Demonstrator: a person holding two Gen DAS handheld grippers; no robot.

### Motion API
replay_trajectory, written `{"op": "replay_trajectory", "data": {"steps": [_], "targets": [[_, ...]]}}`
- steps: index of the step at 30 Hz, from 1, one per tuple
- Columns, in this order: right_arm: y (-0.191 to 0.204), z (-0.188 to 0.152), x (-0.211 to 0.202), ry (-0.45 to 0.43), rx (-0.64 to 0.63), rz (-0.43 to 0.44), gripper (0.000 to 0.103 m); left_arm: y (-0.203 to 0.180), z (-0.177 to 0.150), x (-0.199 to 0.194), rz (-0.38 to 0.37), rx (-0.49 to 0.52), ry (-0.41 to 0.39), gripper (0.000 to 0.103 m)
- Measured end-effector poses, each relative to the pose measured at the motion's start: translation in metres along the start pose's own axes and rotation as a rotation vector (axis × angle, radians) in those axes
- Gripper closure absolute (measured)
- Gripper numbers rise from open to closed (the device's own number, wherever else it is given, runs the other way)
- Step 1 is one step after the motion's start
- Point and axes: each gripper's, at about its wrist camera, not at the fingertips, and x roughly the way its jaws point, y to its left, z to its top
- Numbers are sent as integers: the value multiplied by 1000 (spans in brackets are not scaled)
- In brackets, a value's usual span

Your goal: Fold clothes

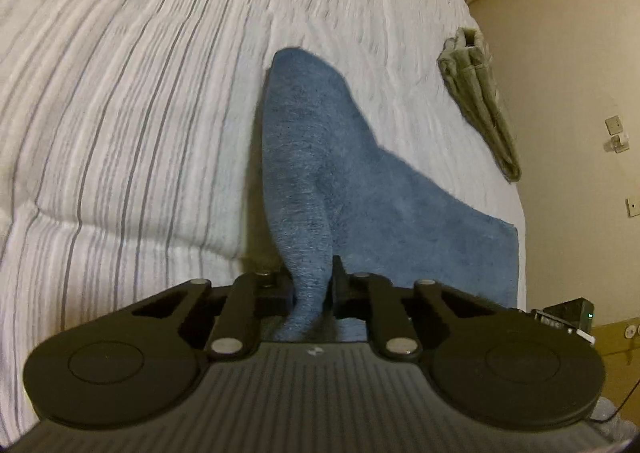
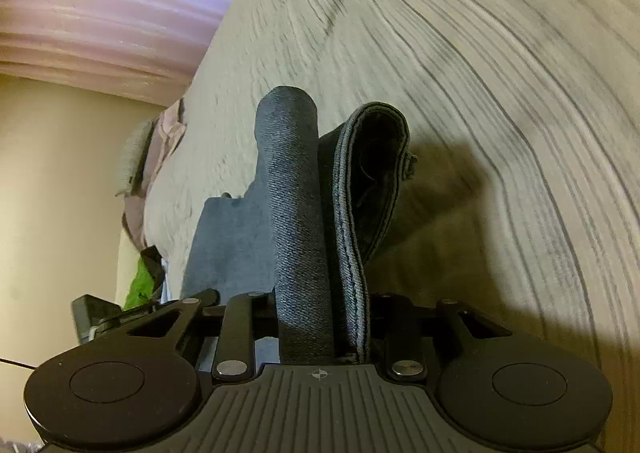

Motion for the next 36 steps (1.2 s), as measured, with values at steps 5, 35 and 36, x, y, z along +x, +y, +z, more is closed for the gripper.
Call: {"op": "replay_trajectory", "data": {"steps": [5,35,36], "targets": [[39,12,-33,-36,27,-12,76,-33,18,-36,4,41,-11,93],[-37,369,-153,-449,165,-125,76,-371,318,194,-180,519,-2,93],[-43,376,-151,-442,166,-128,76,-375,326,206,-177,512,-3,93]]}}
